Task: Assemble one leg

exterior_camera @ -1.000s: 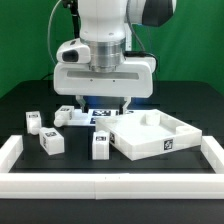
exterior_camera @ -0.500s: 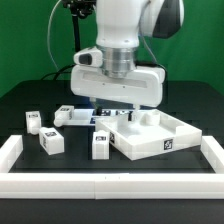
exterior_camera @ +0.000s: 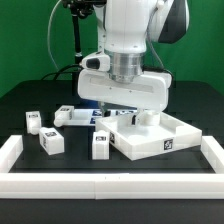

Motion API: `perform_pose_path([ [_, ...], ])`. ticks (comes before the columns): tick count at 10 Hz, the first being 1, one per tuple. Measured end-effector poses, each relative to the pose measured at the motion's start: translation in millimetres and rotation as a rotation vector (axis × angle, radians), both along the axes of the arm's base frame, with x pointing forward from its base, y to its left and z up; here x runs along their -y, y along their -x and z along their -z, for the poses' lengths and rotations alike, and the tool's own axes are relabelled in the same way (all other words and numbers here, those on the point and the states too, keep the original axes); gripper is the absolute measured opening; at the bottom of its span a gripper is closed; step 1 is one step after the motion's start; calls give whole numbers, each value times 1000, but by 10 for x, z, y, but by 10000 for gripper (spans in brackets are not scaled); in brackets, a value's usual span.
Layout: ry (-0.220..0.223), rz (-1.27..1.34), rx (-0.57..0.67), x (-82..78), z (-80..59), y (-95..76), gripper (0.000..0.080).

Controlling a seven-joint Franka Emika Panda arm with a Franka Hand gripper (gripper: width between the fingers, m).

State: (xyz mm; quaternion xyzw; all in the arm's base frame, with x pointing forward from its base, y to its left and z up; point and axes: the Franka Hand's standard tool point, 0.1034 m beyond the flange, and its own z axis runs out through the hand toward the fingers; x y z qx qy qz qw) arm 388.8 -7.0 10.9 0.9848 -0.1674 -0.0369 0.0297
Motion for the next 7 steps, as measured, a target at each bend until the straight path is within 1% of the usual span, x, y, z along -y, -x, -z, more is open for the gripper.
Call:
perform_pose_path([
  [1, 0, 0, 0, 1, 2, 1, 353],
  [2, 0, 0, 0, 2, 2, 0, 217],
  [3, 2, 13, 0, 17, 2, 4, 217],
  [4, 2, 34, 1, 47, -9, 8, 65],
  [5, 2, 46, 2, 55, -15, 7, 65],
  [7, 5, 104, -4, -2, -17, 48, 65],
])
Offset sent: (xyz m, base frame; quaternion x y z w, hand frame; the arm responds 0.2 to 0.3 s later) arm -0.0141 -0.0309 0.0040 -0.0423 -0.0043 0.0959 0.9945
